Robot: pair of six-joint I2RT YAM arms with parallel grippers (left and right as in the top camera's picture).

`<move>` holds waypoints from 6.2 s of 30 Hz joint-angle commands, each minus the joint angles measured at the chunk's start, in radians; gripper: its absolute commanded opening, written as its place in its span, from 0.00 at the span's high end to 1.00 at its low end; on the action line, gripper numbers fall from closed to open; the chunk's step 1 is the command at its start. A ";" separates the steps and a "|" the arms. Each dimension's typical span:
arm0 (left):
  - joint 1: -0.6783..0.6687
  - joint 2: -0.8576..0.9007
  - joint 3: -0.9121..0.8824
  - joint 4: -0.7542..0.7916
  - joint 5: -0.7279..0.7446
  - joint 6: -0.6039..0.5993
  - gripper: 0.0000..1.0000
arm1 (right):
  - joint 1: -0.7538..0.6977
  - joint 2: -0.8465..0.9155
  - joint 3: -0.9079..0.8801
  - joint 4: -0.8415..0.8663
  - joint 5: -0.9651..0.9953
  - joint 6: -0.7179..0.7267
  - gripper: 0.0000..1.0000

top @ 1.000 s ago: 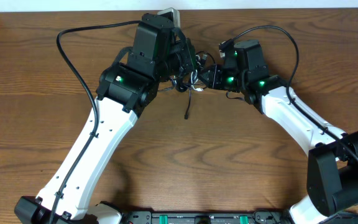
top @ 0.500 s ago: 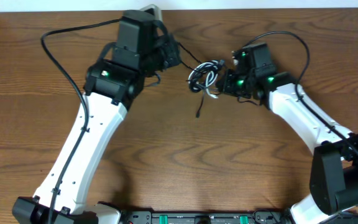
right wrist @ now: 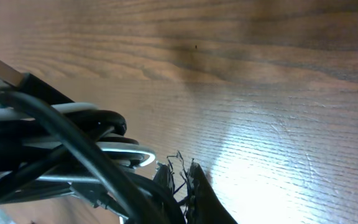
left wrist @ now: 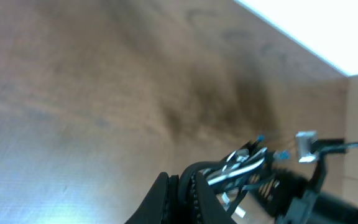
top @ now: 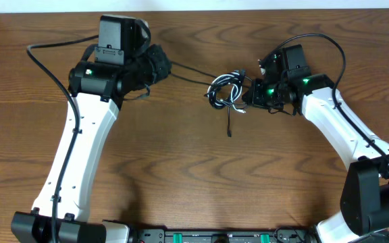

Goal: Untangle cables

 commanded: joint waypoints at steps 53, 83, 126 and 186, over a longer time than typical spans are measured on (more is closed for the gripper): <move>-0.351 0.270 -0.117 -0.065 -0.175 0.261 0.44 | -0.171 0.024 -0.003 -0.014 -0.044 -0.122 0.36; -0.399 0.539 -0.136 0.077 -0.272 0.504 0.70 | -0.167 0.024 -0.003 -0.024 -0.036 -0.133 0.29; -0.179 0.179 -0.021 -0.077 0.042 0.250 0.92 | -0.008 0.024 -0.004 0.052 -0.195 -0.123 0.36; -0.228 0.183 -0.046 -0.073 0.010 0.253 0.64 | 0.095 0.100 0.072 0.114 -0.436 -0.208 0.99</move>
